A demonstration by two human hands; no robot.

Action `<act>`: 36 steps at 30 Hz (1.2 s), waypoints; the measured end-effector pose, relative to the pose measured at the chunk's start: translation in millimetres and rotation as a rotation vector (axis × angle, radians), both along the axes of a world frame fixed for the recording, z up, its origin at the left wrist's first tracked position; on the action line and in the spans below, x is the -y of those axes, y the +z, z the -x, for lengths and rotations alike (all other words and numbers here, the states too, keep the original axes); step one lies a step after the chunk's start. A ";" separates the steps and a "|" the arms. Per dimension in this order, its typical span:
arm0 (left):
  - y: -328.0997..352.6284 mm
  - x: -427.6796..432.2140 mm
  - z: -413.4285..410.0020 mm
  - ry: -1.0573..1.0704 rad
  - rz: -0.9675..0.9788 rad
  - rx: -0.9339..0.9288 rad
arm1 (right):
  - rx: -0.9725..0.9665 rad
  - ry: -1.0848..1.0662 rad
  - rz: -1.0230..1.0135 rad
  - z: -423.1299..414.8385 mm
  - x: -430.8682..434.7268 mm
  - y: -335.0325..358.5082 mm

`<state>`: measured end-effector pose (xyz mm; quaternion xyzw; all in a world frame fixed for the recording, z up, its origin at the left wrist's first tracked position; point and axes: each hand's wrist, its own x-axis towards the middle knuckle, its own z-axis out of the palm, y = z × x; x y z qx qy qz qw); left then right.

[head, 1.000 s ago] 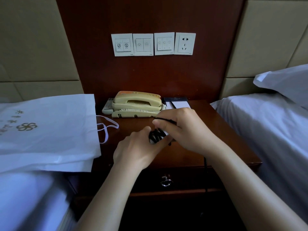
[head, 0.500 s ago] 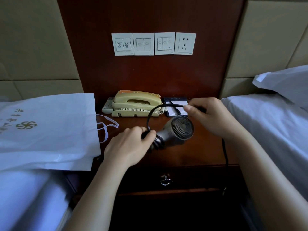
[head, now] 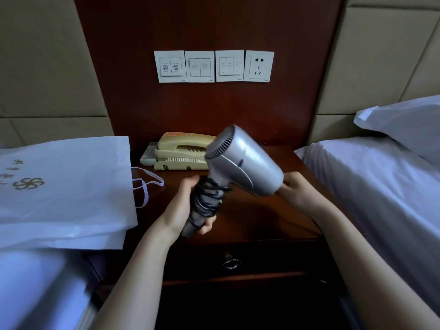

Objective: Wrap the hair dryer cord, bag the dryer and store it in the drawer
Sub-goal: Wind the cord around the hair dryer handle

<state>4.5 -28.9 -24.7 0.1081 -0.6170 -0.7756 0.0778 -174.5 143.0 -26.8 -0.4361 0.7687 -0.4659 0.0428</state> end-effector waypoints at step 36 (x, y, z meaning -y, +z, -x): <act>9.9 -28.8 -10.7 0.159 0.957 0.219 | -0.396 0.028 -0.060 -91.5 25.7 67.7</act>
